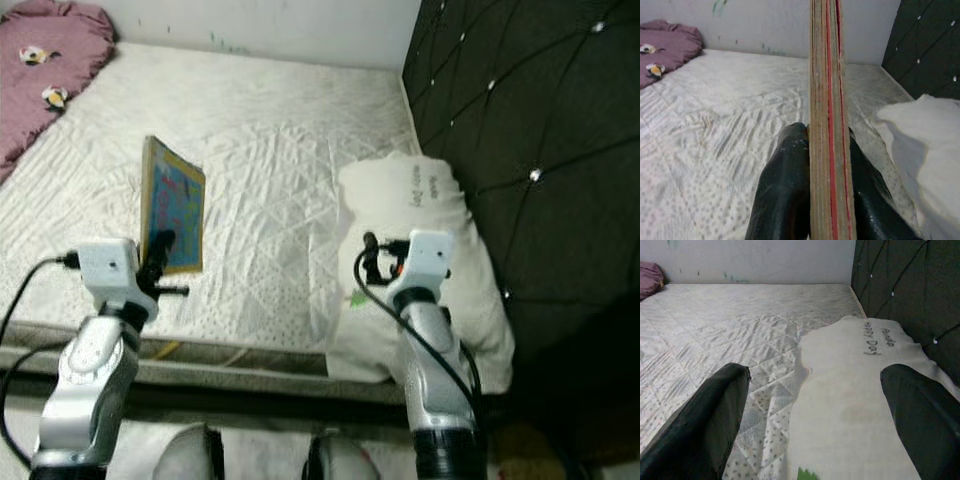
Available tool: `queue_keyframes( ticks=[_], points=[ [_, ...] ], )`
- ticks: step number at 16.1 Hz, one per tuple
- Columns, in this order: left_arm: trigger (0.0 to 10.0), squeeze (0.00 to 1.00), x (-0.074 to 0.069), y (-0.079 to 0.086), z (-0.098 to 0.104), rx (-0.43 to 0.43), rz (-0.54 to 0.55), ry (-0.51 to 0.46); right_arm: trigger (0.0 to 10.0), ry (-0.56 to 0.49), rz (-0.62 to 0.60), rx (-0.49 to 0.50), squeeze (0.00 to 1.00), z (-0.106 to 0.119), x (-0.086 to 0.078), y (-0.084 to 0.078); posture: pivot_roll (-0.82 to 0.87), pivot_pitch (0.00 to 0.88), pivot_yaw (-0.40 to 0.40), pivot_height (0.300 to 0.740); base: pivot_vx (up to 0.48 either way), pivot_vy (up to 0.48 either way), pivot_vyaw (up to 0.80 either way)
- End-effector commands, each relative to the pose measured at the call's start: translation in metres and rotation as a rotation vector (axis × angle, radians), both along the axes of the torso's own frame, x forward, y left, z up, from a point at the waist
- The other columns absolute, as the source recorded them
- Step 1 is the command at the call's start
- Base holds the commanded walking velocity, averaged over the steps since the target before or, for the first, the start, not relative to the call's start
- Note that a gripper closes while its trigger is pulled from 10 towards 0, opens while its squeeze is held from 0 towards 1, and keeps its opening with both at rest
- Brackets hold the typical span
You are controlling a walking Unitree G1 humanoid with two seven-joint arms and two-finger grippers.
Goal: Clean up the room
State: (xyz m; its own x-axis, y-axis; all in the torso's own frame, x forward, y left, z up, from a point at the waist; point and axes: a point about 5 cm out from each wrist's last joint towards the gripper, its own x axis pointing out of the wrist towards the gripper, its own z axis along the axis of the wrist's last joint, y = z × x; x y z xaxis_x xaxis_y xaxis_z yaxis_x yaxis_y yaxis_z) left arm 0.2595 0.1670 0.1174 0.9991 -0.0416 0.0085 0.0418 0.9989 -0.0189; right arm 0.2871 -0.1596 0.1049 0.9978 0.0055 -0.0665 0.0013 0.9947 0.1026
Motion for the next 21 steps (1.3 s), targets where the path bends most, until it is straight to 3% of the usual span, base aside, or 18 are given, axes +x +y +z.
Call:
queue_keyframes(
  ticks=[1, 12, 21],
  points=[
    [10.0, 0.00, 0.0004, -0.0030, 0.0080, -0.003, -0.017, -0.033, 10.0, 0.005, 0.001, -0.004, 0.00, 0.0007, -0.0009, -0.0015, 0.00, 0.059, -0.074, 0.641, 0.000, 0.000, 0.00],
    [10.0, 0.00, -0.0003, -0.0074, 0.0113, -0.064, -0.068, -0.040, 10.0, 0.020, 0.032, -0.017, 0.00, -0.0008, 0.0005, 0.0018, 0.00, 0.060, -0.084, 0.641, 0.000, 0.000, 0.00],
    [10.0, 0.00, 0.0004, -0.0084, 0.0126, -0.071, -0.081, -0.048, 10.0, 0.028, 0.066, -0.017, 0.00, -0.0016, 0.0016, 0.0054, 0.00, 0.058, -0.090, 0.641, 0.418, 0.000, 0.00]
  ],
)
